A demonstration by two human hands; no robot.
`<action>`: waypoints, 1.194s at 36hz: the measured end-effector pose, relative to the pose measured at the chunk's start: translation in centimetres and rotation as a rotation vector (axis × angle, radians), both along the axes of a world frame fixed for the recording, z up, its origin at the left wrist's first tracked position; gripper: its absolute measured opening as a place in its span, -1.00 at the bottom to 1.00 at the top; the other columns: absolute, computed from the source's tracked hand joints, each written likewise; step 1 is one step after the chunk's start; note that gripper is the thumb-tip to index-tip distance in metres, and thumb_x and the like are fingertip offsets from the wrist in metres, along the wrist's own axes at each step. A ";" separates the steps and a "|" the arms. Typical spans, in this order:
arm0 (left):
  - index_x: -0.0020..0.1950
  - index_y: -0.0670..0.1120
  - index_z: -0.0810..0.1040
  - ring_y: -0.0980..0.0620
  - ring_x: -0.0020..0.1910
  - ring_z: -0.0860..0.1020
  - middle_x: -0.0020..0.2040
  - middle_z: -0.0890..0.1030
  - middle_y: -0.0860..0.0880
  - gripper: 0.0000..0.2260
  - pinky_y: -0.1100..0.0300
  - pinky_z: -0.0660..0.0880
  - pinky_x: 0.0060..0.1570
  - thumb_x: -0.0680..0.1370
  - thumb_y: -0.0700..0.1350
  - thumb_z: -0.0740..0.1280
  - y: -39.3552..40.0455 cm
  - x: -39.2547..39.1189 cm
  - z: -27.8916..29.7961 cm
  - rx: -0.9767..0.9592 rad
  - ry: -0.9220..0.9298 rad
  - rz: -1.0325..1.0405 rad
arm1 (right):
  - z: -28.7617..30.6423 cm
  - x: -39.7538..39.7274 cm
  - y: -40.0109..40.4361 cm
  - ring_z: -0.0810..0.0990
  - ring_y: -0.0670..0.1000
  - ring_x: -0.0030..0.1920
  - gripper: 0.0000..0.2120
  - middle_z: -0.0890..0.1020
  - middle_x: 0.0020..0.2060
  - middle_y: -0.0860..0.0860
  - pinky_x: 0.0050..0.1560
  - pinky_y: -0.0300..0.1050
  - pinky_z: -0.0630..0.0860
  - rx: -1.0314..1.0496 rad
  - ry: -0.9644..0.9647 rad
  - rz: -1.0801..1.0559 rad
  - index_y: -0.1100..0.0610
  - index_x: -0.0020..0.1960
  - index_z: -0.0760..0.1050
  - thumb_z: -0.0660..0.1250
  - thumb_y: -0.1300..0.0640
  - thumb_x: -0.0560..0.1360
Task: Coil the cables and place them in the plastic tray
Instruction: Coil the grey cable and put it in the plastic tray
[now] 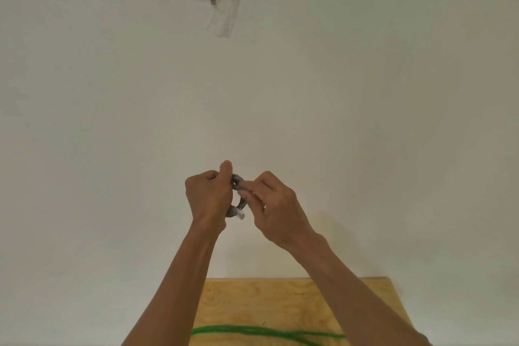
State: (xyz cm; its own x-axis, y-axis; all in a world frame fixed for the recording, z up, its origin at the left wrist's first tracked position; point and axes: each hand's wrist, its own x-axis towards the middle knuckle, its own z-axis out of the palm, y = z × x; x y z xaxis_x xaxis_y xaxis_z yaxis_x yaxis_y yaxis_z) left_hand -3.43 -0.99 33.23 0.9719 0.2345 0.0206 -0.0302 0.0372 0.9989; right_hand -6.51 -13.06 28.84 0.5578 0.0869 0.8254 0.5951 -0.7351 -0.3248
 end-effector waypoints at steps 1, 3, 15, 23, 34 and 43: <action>-0.39 -0.31 0.54 -0.14 -0.67 0.37 -0.39 0.63 -0.16 -0.66 0.00 0.50 -0.61 0.49 -0.10 0.37 0.1 0.1 -0.1 0.026 -0.027 0.004 | 0.0 0.0 -0.1 0.51 -0.02 -0.33 -0.86 0.55 -0.20 0.08 -0.31 -0.22 0.49 0.024 -0.012 -0.005 0.25 0.08 0.63 0.34 0.26 0.58; -0.40 -0.27 0.60 -0.15 -0.58 0.41 -0.35 0.64 -0.21 -0.70 -0.19 0.52 -0.61 0.45 -0.10 0.37 0.3 0.2 -0.1 0.093 -0.070 -0.020 | -0.1 0.0 -0.6 0.49 -0.05 -0.32 -0.90 0.57 -0.21 0.07 -0.30 -0.30 0.44 0.068 -0.024 -0.017 0.25 0.04 0.64 0.36 0.29 0.57; -0.49 -0.20 0.34 -0.07 -0.60 0.29 -0.54 0.33 -0.09 -0.65 0.17 0.41 -0.59 0.46 -0.18 0.35 -0.3 0.4 -2.5 0.179 -0.042 0.029 | -2.8 -0.1 -0.1 0.66 0.00 -0.07 -0.79 0.66 0.02 0.08 -0.16 -0.20 0.63 0.117 0.044 0.049 0.20 0.11 0.66 0.30 0.29 0.54; -0.38 -0.25 0.38 -0.21 -0.71 0.43 -0.46 0.58 -0.14 -0.67 0.02 0.40 -0.51 0.51 -0.15 0.36 -1.0 -0.1 -4.1 0.093 0.050 -0.096 | -4.5 -0.7 -1.0 0.72 -0.06 -0.18 -0.91 0.74 -0.16 -0.02 -0.18 -0.06 0.68 0.503 0.237 0.121 0.15 0.00 0.68 0.42 0.25 0.53; -0.21 -0.37 0.53 -0.13 -0.71 0.40 -0.54 0.48 -0.03 -0.50 -0.04 0.50 -0.49 0.56 0.10 0.40 -2.3 -2.4 -8.4 0.095 0.139 -0.198 | -8.9 -3.9 -1.4 0.72 0.12 -0.16 -0.90 0.72 -0.20 0.08 -0.16 0.05 0.69 0.968 0.568 0.138 0.10 0.01 0.69 0.45 0.22 0.51; -0.14 -0.15 0.65 -0.15 -0.59 0.57 -0.54 0.43 0.09 -0.63 0.01 0.54 -0.35 0.57 0.15 0.34 -3.6 -6.1 -14.2 0.229 0.099 -0.165 | -14.4 -6.0 -1.7 0.72 0.03 -0.12 -0.85 0.75 -0.12 -0.05 -0.05 0.04 0.66 0.982 0.628 -0.040 0.05 0.01 0.70 0.50 0.19 0.46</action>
State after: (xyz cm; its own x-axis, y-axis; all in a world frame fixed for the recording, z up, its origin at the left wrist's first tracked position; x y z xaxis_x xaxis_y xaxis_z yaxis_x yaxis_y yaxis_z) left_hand -9.52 -4.62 19.07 0.9965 0.0729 -0.0417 0.0551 -0.1935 0.9795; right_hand -12.55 -14.74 14.46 0.8802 -0.4626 0.1060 0.1097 -0.0188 -0.9938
